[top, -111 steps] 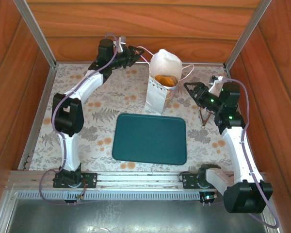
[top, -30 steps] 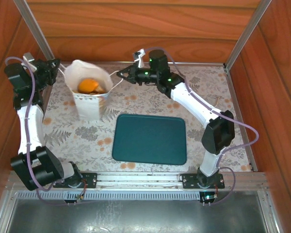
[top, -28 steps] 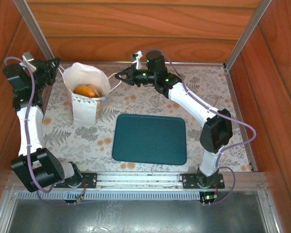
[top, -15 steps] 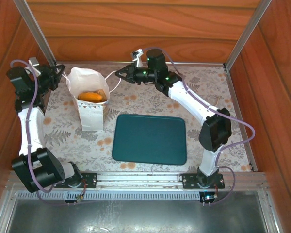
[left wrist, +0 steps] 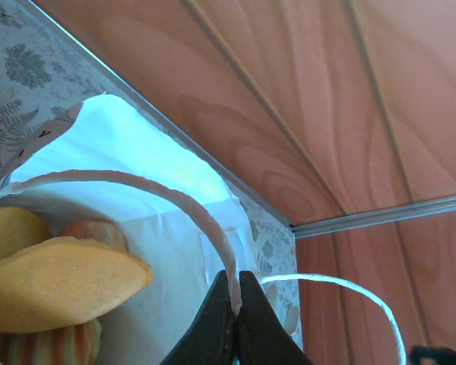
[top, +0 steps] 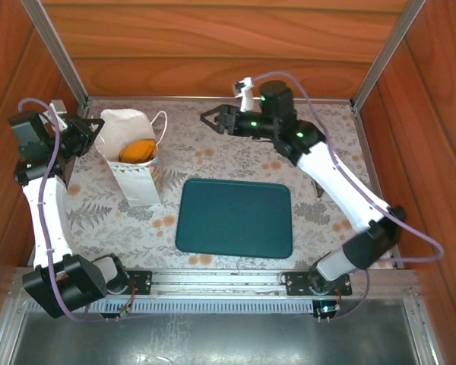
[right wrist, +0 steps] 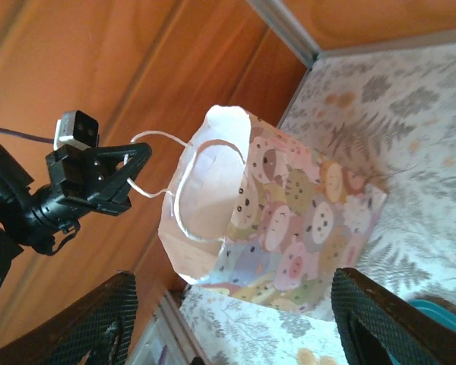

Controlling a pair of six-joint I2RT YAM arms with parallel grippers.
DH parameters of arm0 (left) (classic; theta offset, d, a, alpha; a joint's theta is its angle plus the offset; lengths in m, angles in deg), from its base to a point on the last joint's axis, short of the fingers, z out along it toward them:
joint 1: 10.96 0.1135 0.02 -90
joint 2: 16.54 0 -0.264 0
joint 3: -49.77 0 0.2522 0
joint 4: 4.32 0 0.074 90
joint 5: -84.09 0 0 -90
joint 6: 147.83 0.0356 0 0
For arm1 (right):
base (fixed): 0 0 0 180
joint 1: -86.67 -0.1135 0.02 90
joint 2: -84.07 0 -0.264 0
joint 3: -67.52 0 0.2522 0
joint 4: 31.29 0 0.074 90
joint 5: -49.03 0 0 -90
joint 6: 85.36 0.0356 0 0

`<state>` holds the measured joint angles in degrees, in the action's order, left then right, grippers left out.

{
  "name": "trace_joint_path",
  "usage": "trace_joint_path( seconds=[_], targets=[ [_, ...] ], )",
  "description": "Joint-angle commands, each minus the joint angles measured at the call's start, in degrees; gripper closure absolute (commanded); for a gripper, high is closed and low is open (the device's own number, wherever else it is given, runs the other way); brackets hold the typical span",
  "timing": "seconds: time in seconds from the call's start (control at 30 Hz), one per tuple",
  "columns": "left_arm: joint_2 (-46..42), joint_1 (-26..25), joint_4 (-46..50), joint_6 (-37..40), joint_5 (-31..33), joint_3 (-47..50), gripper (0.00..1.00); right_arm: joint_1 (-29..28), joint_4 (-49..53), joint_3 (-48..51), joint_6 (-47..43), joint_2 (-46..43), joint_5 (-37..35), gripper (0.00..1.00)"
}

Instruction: Take the fake bread out of the paper bag

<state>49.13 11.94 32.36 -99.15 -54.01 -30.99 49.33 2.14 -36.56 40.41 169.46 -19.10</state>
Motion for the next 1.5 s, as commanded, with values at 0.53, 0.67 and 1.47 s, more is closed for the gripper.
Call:
trace_joint_path(
  seconds=[0.53, 0.67, 1.47],
  targets=[
    [-1.31, 0.44, 5.16, 4.52, 0.72, -4.02, 1.00, 2.84, 19.82, 21.86, 0.08, 11.30, -17.43, 0.37],
    [-1.49, 0.41, 5.19, 4.27, 0.71, -3.93, 1.00, 1.05, 20.15, 17.68, 0.17, 18.43, -18.56, 0.40],
    [-2.21, 0.42, 5.13, 3.29, 0.15, -4.12, 1.00, 0.32, 26.26, -0.63, -0.11, 37.34, -38.78, 0.37]
  ],
)
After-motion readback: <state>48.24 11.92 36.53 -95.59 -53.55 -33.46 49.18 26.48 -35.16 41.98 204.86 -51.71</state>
